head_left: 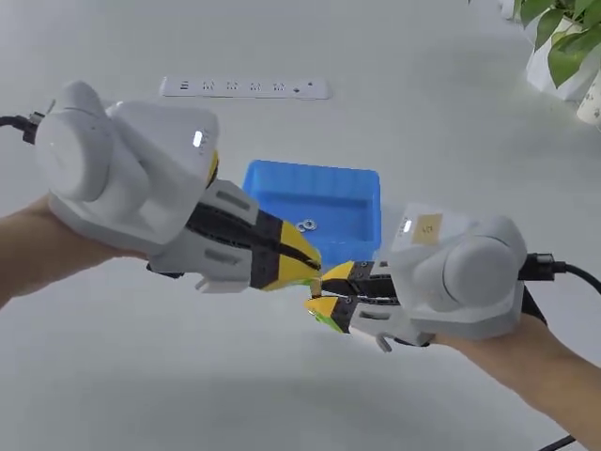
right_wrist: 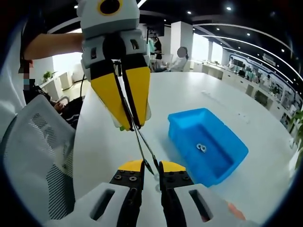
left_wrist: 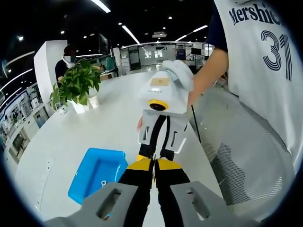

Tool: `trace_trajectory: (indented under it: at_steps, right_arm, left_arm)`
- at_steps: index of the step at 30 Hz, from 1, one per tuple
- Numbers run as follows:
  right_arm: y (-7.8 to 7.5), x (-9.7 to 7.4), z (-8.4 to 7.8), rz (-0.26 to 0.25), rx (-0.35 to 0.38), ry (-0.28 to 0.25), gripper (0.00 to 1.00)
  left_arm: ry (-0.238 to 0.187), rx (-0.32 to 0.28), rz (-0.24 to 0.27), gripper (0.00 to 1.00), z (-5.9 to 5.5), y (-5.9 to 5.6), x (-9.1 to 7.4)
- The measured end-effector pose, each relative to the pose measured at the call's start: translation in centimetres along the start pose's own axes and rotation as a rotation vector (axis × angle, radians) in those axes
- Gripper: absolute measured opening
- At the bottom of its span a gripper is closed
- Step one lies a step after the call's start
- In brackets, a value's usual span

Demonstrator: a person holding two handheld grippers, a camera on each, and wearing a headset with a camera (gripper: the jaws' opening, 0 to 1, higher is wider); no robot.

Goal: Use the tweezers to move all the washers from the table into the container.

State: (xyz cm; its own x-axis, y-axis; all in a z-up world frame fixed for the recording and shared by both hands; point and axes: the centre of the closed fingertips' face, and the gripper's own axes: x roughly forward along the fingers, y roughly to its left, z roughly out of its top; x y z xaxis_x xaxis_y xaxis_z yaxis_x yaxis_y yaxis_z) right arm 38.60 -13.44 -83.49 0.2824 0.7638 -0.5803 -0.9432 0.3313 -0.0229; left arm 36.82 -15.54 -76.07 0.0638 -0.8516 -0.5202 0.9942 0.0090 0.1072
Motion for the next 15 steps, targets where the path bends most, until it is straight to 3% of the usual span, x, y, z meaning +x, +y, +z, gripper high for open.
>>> trace_trajectory:
  at_steps: [15]
  right_arm:
    - [0.06,0.77,-0.97,0.017,0.03,0.007,0.13]
  left_arm:
    - [0.02,-0.011,-0.021,0.05,-1.0,0.14,0.74]
